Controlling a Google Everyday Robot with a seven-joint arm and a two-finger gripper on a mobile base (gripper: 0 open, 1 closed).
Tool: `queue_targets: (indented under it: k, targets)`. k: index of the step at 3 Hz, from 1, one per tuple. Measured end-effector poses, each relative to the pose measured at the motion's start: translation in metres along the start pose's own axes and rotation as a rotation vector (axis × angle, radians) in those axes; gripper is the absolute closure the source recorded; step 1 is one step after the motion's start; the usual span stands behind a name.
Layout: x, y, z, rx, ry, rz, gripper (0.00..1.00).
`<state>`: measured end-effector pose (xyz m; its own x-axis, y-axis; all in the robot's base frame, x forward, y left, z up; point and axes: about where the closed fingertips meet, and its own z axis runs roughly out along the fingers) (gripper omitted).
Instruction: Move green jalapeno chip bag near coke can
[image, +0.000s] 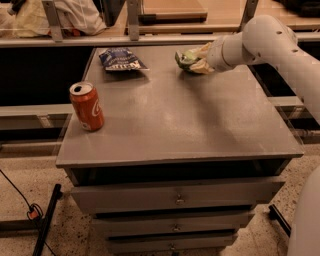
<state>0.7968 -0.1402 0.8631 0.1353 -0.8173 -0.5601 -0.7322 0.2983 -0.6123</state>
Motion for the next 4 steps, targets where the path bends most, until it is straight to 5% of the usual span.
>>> queue_targets:
  k: [1,2,4]
  targets:
    - [-0.010,0.000,-0.002,0.012,0.028,-0.027,0.88]
    - [-0.023,-0.002,-0.007,0.015,0.034,-0.024,1.00]
    - [-0.066,-0.012,-0.037,0.043,0.003,-0.049,1.00]
